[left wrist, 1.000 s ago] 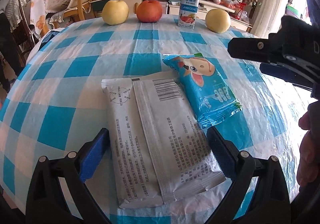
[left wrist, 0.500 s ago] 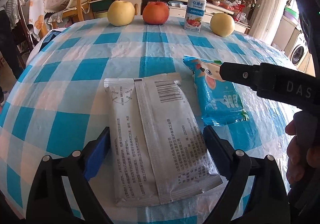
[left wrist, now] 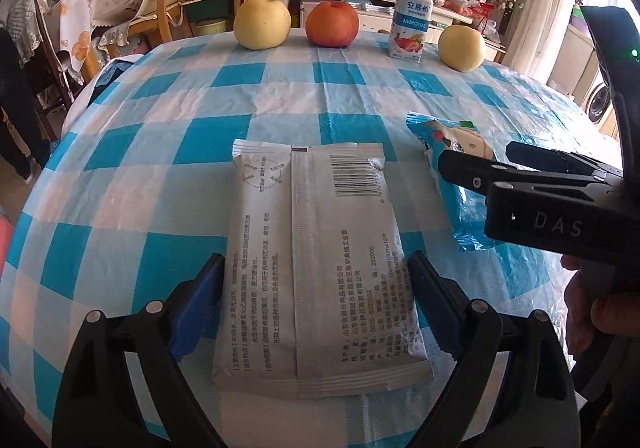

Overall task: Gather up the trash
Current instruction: 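Grasp the white packet with the left tool while the right tool grasps the blue cow snack bag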

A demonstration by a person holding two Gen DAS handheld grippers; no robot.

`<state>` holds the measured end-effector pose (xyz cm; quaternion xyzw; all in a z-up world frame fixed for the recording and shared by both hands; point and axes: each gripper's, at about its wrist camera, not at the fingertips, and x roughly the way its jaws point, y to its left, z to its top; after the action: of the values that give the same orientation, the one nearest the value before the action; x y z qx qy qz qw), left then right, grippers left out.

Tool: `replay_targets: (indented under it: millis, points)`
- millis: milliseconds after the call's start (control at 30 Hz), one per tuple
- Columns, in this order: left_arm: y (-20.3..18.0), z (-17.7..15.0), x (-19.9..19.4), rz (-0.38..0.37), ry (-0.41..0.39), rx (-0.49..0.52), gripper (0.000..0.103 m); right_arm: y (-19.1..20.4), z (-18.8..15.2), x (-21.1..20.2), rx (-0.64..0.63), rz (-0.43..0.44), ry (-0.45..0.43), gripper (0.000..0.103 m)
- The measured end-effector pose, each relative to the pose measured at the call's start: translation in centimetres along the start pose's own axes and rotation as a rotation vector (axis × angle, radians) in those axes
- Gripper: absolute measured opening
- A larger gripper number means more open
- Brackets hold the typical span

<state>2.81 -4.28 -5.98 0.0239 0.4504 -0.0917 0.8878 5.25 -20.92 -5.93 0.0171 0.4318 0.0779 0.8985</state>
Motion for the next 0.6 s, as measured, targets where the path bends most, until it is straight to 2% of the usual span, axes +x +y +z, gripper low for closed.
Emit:
replay_targets:
  millis: [167,300,600]
  points:
    - [0.2,0.5,0.5,0.000,0.000,0.029,0.092,0.1,0.1,0.5,0.002,-0.010,-0.004,0.094]
    - [0.6,1.2,1.0,-0.019,0.000,0.027,0.095,0.4,0.0,0.7,-0.008,-0.004,0.001,0.083]
    - [0.9,1.9,1.4,-0.033,-0.007,0.016,0.093,1.0,-0.3,1.3,-0.034,-0.001,0.013,0.076]
